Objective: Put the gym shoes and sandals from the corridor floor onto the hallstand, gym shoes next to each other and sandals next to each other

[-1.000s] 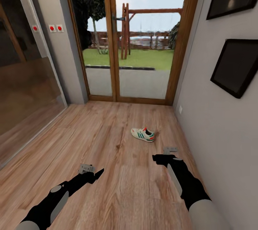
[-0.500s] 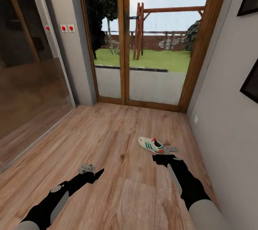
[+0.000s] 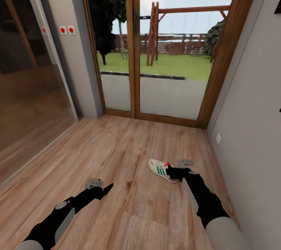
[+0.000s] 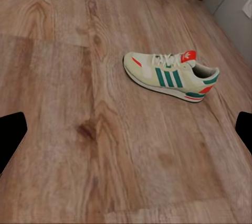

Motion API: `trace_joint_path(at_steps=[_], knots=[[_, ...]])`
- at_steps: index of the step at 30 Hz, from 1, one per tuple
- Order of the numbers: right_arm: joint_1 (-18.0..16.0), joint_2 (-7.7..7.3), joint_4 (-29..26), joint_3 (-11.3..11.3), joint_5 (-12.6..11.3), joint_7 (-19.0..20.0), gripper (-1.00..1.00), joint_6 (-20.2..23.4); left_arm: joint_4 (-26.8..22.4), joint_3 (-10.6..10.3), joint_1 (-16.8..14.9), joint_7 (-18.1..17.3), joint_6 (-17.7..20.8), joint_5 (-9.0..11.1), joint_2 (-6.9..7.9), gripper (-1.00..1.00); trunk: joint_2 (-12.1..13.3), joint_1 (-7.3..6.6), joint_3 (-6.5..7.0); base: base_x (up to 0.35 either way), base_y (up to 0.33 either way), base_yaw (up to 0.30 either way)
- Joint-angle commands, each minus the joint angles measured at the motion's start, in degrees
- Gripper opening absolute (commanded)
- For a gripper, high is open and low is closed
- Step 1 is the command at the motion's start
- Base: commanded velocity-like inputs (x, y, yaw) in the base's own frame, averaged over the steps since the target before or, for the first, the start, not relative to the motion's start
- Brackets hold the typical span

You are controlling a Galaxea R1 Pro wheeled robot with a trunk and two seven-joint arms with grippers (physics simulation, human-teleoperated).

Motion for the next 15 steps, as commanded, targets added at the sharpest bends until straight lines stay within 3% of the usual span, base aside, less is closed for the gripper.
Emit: trace_joint_path(at_steps=[1,15], knots=[[0.0,-0.02,-0.1,0.1,-0.5,-0.4,1.0,0.2,0.1,-0.3,0.0,0.0,-0.3,0.3,0.08,1.0,0.0,0.02,-0.05,0.347,-0.126,0.0],[0.0,0.15,-0.1,0.2,-0.5,-0.4,1.0,0.2,0.1,-0.3,0.0,0.0,-0.3,0.3,0.08,1.0,0.0,0.02,-0.05,0.332,-0.141,0.0]])
